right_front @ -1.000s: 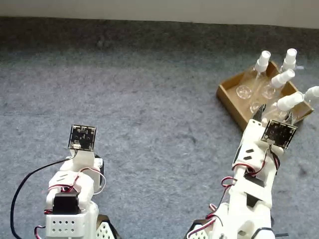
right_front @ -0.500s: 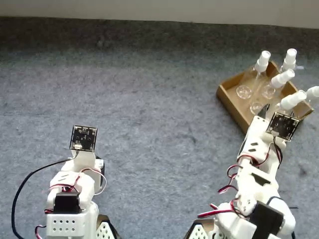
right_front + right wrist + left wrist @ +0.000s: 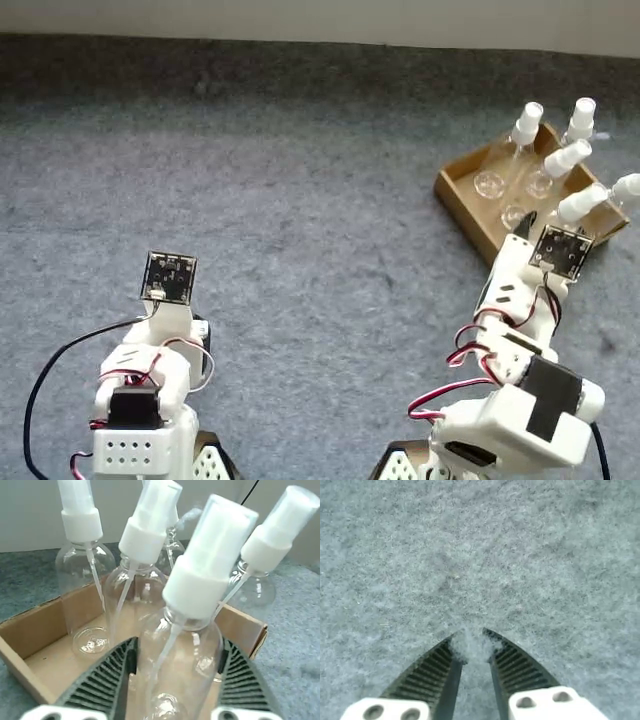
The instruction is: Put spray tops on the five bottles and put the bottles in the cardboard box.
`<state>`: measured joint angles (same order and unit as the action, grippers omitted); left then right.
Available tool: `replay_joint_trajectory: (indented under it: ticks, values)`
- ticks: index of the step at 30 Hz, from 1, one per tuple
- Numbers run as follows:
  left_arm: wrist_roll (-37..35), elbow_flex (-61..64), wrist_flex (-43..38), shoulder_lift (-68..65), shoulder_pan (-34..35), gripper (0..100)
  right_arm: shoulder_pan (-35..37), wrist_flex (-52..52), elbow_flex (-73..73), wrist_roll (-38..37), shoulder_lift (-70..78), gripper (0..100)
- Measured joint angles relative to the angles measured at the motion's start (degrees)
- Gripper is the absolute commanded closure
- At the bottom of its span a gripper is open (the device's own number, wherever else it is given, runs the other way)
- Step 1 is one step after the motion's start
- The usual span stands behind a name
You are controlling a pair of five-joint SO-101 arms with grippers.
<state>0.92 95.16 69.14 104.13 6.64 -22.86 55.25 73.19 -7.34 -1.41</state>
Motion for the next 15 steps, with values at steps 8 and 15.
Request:
replay_joint_trajectory:
  ticks: [8,15]
  values:
    - [0.0,0.0,0.0,0.0,0.0,100,0.0,0.0,-0.3,-0.8,0.1,75.6]
    - [0.0,0.0,0.0,0.0,0.0,100,0.0,0.0,-0.3,-6.3,0.1,74.4]
